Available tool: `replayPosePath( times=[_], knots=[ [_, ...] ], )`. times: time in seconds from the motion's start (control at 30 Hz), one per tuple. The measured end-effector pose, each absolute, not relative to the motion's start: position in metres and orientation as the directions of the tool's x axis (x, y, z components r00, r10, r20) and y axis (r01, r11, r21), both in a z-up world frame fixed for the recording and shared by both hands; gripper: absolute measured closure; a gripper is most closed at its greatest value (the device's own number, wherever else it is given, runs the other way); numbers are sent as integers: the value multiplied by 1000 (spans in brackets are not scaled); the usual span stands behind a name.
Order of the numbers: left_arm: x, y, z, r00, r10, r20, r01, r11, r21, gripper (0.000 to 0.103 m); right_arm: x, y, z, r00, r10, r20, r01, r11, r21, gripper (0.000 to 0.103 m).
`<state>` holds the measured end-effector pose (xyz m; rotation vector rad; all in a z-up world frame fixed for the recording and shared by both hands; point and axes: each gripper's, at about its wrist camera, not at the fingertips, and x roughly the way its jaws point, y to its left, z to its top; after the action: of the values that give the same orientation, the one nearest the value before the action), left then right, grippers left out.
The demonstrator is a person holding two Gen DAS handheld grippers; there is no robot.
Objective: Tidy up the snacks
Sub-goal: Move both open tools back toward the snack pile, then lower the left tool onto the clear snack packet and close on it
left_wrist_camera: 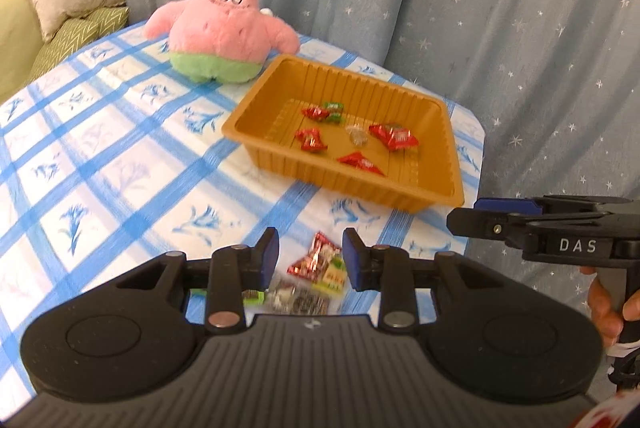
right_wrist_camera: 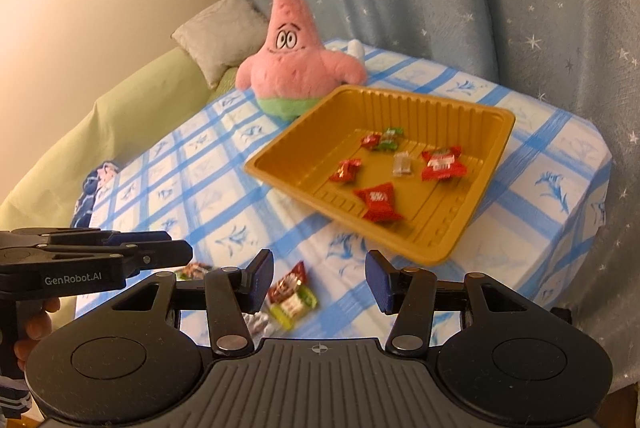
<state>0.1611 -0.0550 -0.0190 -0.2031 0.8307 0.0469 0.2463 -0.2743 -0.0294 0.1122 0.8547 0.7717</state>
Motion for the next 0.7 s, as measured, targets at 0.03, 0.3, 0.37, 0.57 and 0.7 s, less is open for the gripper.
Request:
replayPosePath(
  times=[0.03, 0.3, 0.37, 0.57, 0.7],
  knots=[
    [158, -55, -20, 672, -36, -740, -125, 979, -161, 72, 244, -274, -31, 405, 654, -640, -569, 728, 383, 52],
    [136, -57, -28, 671, -23, -741, -142, 977, -159, 71, 230, -270, -43, 374, 647, -665, -577, 723, 379, 52],
    [132, -58, -30, 670, -20, -742, -145, 977, -157, 71, 227, -270, -46, 366, 643, -672, -579, 723, 376, 52],
    [125, -59, -38, 656, -13, -755, -161, 975, -156, 71, 220, -266, -57, 344, 639, -688, -596, 715, 366, 52],
    [123, -60, -46, 638, -6, -770, -178, 972, -155, 71, 218, -262, -65, 327, 635, -699, -604, 710, 362, 52]
  ],
)
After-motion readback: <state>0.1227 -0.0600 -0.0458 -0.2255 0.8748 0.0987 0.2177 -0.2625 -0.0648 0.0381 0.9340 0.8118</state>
